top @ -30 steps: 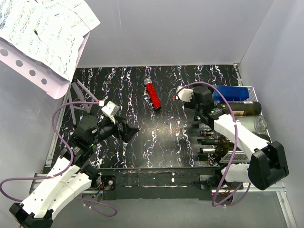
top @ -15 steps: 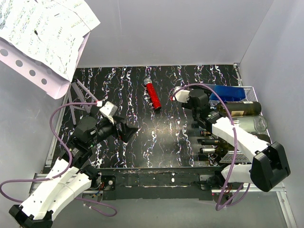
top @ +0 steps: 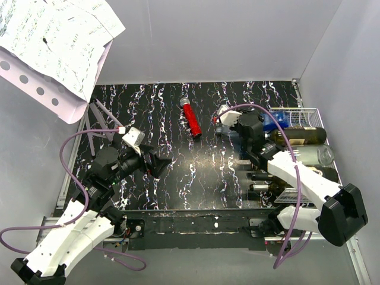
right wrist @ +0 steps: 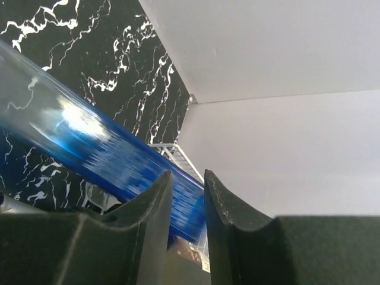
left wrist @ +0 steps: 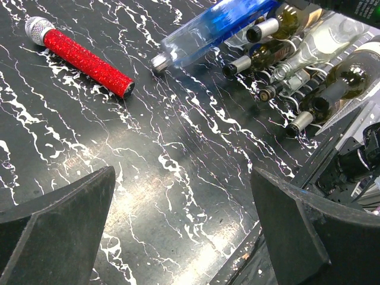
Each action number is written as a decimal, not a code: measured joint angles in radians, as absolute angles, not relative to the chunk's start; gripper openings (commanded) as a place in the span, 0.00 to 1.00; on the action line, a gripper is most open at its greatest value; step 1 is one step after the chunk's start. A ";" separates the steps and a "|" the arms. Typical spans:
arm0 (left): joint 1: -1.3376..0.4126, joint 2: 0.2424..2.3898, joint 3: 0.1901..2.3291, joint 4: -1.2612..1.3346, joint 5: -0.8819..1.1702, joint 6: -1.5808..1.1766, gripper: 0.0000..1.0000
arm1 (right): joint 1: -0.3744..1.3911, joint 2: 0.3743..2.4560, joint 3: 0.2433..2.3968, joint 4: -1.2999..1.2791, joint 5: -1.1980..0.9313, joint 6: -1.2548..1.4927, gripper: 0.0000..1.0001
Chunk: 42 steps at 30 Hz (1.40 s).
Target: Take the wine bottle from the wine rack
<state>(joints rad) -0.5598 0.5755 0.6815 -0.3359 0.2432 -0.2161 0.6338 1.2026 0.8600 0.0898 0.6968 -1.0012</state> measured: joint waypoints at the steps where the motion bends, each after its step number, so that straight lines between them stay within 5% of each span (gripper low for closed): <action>1: -0.560 0.575 0.682 -0.336 0.242 -0.216 0.98 | 0.631 1.201 0.852 0.101 0.696 -0.994 0.38; 9: -0.560 0.582 0.682 -0.337 0.247 -0.221 0.98 | 0.594 1.203 0.822 0.072 0.655 -0.886 0.48; 16: -0.560 0.587 0.682 -0.344 0.232 -0.233 0.98 | 0.583 1.177 0.899 -0.171 0.460 -0.727 0.67; 25: -0.560 0.658 0.710 -0.389 0.168 -0.239 0.98 | 0.584 1.109 1.006 -0.323 0.156 -0.438 0.70; 32: -0.560 1.016 0.963 -0.532 0.010 -0.197 0.98 | 0.585 0.935 1.000 -0.309 0.018 -0.203 0.80; 42: -0.555 1.552 1.194 -0.657 -0.147 -0.155 0.98 | 0.590 0.642 0.926 -0.225 -0.118 -0.055 0.80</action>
<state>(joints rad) -0.5549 1.5520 1.1942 -0.6567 -0.1467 -0.1551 0.5903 0.6418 0.9257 -0.2249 -0.1181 -0.0551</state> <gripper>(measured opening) 0.981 0.805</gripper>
